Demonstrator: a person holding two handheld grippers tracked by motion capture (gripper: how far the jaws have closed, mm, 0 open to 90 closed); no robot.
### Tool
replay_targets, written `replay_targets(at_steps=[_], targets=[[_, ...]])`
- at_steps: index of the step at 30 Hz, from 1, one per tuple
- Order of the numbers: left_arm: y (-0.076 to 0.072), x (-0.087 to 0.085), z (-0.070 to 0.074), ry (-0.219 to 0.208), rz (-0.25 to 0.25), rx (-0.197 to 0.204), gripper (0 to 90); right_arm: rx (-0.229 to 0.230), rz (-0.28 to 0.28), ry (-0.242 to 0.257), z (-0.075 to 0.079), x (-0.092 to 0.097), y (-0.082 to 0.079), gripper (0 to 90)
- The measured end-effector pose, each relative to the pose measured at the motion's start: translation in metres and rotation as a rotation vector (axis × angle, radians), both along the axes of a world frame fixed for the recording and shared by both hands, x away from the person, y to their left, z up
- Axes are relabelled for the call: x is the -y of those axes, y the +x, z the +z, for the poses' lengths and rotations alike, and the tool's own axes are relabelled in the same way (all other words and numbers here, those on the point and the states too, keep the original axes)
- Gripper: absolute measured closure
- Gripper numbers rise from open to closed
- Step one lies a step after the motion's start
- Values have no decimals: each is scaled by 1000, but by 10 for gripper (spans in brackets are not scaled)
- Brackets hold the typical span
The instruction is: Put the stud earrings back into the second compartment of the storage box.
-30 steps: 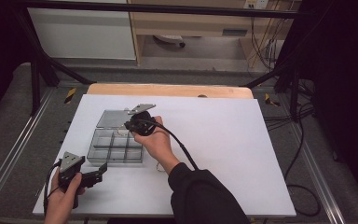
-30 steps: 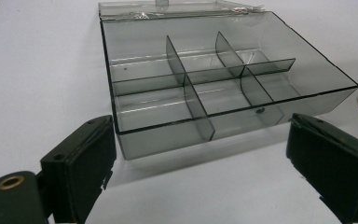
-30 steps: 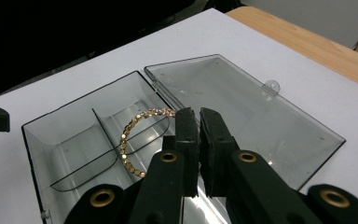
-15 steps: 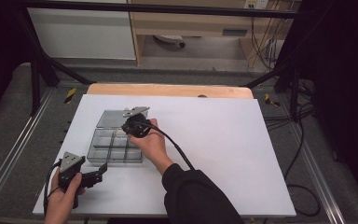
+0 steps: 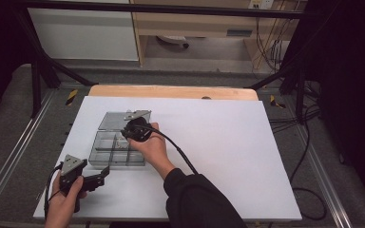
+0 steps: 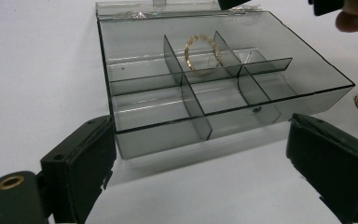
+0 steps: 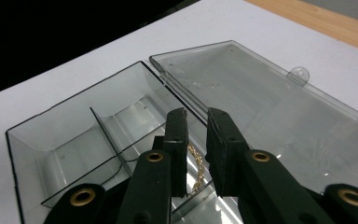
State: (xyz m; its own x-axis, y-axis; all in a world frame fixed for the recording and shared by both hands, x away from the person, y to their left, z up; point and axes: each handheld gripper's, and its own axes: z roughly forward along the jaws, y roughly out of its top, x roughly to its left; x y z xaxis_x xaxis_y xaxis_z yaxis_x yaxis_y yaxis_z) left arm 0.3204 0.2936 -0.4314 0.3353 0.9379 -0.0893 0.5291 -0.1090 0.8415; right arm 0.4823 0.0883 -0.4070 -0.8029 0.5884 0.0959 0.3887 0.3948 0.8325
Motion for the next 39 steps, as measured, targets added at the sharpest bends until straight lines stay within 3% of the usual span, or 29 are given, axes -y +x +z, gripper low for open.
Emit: replay_targets(at_steps=[7, 12, 19, 24, 30, 32, 39], targets=[[0, 0, 0, -1, 4, 2, 87, 23, 8, 22, 17, 11, -13, 706], [0, 1, 0, 1, 6, 1, 88, 27, 7, 31, 24, 23, -24, 586], [-1, 1, 0, 4, 7, 1, 88, 6, -36, 29, 24, 42, -37, 365], [0, 1, 0, 4, 4, 0, 87, 13, -57, -16, 19, 57, -47, 233], [0, 1, 0, 5, 4, -2, 88, -24, -114, -35, 11, 81, -54, 105], [-1, 1, 0, 5, 3, -2, 87, -36, -128, -41, 8, 90, -56, 92], [0, 1, -1, 8, 5, -6, 87, -52, -144, -49, -3, 118, -68, 174]])
